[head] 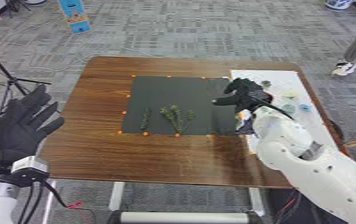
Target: Arrange flowers
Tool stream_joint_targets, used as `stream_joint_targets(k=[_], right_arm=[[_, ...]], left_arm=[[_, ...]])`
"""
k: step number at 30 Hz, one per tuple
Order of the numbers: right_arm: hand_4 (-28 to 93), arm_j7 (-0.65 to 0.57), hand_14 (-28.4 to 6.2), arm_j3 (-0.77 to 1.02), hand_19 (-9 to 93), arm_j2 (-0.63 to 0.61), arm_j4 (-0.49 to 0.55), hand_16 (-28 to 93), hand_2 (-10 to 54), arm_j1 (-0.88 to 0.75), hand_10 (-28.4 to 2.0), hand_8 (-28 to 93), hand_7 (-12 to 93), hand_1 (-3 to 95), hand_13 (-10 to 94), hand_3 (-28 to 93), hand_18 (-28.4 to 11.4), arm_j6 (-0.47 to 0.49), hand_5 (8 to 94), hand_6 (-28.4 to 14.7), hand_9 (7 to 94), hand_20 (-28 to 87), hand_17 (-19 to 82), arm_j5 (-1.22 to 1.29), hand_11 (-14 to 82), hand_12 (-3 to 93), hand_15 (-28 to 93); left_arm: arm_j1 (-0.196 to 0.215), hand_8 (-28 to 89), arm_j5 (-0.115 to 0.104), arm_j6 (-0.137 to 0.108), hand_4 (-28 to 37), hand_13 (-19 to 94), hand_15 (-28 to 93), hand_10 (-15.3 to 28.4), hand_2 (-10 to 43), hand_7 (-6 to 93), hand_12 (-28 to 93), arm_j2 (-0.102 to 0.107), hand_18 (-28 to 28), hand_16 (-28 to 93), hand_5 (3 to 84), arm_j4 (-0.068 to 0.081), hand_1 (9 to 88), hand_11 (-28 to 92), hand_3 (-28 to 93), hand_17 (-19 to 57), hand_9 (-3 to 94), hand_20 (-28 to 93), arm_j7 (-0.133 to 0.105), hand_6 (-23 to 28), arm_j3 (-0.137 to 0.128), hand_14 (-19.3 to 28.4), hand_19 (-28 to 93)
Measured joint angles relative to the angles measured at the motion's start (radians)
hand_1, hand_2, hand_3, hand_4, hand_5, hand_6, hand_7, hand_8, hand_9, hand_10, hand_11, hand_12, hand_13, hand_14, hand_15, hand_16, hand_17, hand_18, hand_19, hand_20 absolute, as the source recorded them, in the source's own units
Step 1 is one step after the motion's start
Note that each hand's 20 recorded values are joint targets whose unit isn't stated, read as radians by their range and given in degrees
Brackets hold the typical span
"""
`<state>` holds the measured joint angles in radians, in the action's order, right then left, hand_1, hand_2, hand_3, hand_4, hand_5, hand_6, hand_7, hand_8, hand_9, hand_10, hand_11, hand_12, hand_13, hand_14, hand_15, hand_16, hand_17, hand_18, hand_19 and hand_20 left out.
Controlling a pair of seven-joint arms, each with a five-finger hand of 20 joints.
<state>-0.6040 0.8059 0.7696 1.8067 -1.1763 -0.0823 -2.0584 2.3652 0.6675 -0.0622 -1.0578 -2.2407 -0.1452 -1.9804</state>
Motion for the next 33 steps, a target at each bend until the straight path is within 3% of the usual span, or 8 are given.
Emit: stream_joint_targets(k=[2,6,12,19,22,24,26,33], right_arm=[[-28,-0.033,-5.4,0.009,93,-0.027,-0.015,37,-9.5,0.002,-10.7,-10,15,22.6,80,71,-20.8,0.023,62.4,-3.8,82.3,72,52,-0.033,51.2,33.1,82],[-28,-0.055,-5.3,0.029,93,-0.082,-0.018,37,-9.5,-0.01,-10.6,-10,14,25.3,80,69,-20.8,0.102,63.3,-4.3,82.4,72,52,-0.033,51.8,33.8,82],[-28,-0.093,-5.0,0.012,93,-0.094,-0.048,37,-9.5,-0.027,-10.1,-10,14,38.9,80,44,-20.6,0.113,64.6,-4.1,82.7,72,53,-0.035,52.3,34.3,82],[-28,-0.104,-4.6,-0.086,93,-0.066,-0.128,38,-9.5,0.038,-10.0,-11,17,31.3,80,60,-20.7,0.118,66.0,-2.4,82.8,72,53,-0.058,52.5,34.5,82],[-28,-0.108,-4.5,-0.099,93,-0.057,-0.15,38,-9.5,0.057,-9.8,-11,23,31.4,80,65,-20.4,0.118,68.9,-0.6,82.8,72,53,-0.064,52.8,34.6,82],[-28,-0.11,-4.1,-0.107,93,-0.055,-0.156,37,-9.5,0.065,-9.5,-9,30,34.1,81,72,-20.2,0.115,70.5,0.4,82.6,72,53,-0.071,53.7,34.7,82],[-28,-0.11,-3.6,-0.117,93,-0.055,-0.161,38,-9.5,0.071,-8.9,6,38,43.7,81,72,-20.0,0.109,72.0,-0.2,83.0,72,53,-0.079,55.0,34.7,82],[-28,-0.085,-3.1,-0.156,93,-0.053,-0.166,37,-9.5,0.072,-8.0,7,43,50.1,83,77,-19.4,0.059,74.8,-0.9,84.6,72,55,-0.096,56.6,34.9,82]], left_arm=[[0.001,-8,0.0,0.0,-28.3,15,9,9.1,-5.6,14.8,19,0.0,25.3,7,25.0,0.0,27.5,10,54,-13.4,18.0,5,0.0,2.3,0.0,12.5,40],[0.006,-8,0.0,0.0,-28.3,15,9,9.1,-5.5,14.6,19,0.0,25.3,7,25.1,0.0,27.9,9,53,-13.4,18.0,5,-0.001,2.4,-0.002,12.5,40],[0.008,-8,0.0,0.0,-28.3,15,9,9.1,-5.4,14.7,19,-0.005,25.3,7,25.1,-0.001,27.9,9,53,-13.4,18.0,5,-0.001,2.4,-0.005,12.5,40],[0.008,-8,0.0,0.0,-28.3,15,9,9.1,-5.4,14.6,19,-0.006,25.3,7,25.2,-0.001,27.7,9,53,-13.4,18.0,5,-0.001,2.4,-0.005,12.5,40],[0.008,-8,0.0,0.0,-28.3,15,9,9.1,-5.1,14.6,19,-0.006,25.3,7,25.3,-0.001,27.9,9,53,-13.4,18.0,5,-0.001,2.4,-0.005,12.6,40],[0.008,-8,-0.001,0.0,-28.3,15,9,9.1,-5.1,14.6,19,-0.006,25.3,7,25.3,-0.001,28.1,9,52,-13.3,18.1,5,-0.001,2.4,-0.005,12.5,40],[0.008,-8,-0.001,-0.001,-28.3,15,9,9.1,-4.8,14.6,19,-0.006,25.3,7,25.3,-0.001,28.2,9,52,-13.4,18.1,5,-0.001,2.5,-0.004,12.5,40],[0.008,-8,-0.002,-0.001,-28.3,15,9,9.1,-4.6,14.6,19,-0.006,25.3,7,25.4,-0.001,28.0,10,52,-13.3,18.2,5,-0.001,2.4,-0.004,12.5,40]])
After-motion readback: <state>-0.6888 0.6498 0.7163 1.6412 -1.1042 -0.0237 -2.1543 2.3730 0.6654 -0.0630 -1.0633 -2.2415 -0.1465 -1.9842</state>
